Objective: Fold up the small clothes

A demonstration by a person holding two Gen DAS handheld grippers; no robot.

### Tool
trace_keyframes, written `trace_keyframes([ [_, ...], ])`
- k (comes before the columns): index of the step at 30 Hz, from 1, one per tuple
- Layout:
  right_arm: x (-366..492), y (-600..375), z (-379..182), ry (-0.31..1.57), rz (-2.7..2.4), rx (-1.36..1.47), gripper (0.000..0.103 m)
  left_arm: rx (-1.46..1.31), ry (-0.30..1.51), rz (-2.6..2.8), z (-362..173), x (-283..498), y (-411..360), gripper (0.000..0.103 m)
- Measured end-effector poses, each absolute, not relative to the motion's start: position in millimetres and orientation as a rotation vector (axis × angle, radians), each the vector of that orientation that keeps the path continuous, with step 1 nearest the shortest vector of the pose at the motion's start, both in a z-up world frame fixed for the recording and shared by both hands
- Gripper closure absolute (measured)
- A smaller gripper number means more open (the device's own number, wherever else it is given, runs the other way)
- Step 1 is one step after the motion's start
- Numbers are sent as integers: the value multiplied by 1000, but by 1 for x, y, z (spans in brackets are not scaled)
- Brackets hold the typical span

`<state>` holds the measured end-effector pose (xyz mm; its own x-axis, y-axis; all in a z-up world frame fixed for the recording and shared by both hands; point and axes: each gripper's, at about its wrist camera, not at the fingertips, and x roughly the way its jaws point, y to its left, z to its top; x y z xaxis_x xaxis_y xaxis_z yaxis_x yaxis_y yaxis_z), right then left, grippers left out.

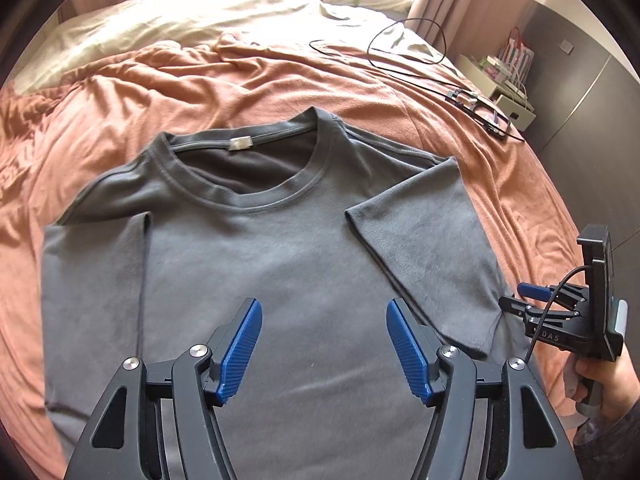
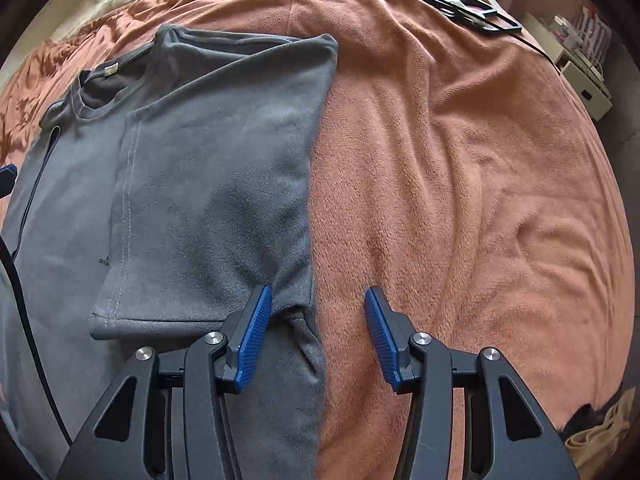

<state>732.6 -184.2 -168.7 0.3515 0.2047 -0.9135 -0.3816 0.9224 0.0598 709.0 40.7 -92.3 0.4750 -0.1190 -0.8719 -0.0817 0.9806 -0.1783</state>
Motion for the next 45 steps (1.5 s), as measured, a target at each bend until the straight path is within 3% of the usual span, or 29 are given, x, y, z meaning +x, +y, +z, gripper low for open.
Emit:
trace_keyframes([
  [11,679,-211,-131,1142,336,-72,56,-247,1058,16,-56,648,63,33],
  [13,665,-216,-116,1123,342,-56,32,-252,1040,15,-44,634,66,22],
  [15,648,-221,-99,1092,342,-44,20,-247,1009,25,-31,620,68,12],
  [17,633,-227,-82,1068,344,-26,17,-239,983,30,-17,606,70,4],
  [21,601,-233,-57,1037,333,-29,6,-235,950,34,10,578,78,3],
  [30,536,-248,-19,1002,348,-27,5,-237,880,45,49,512,99,3],
  [45,440,-275,19,892,321,-15,5,-278,806,105,70,400,137,3],
])
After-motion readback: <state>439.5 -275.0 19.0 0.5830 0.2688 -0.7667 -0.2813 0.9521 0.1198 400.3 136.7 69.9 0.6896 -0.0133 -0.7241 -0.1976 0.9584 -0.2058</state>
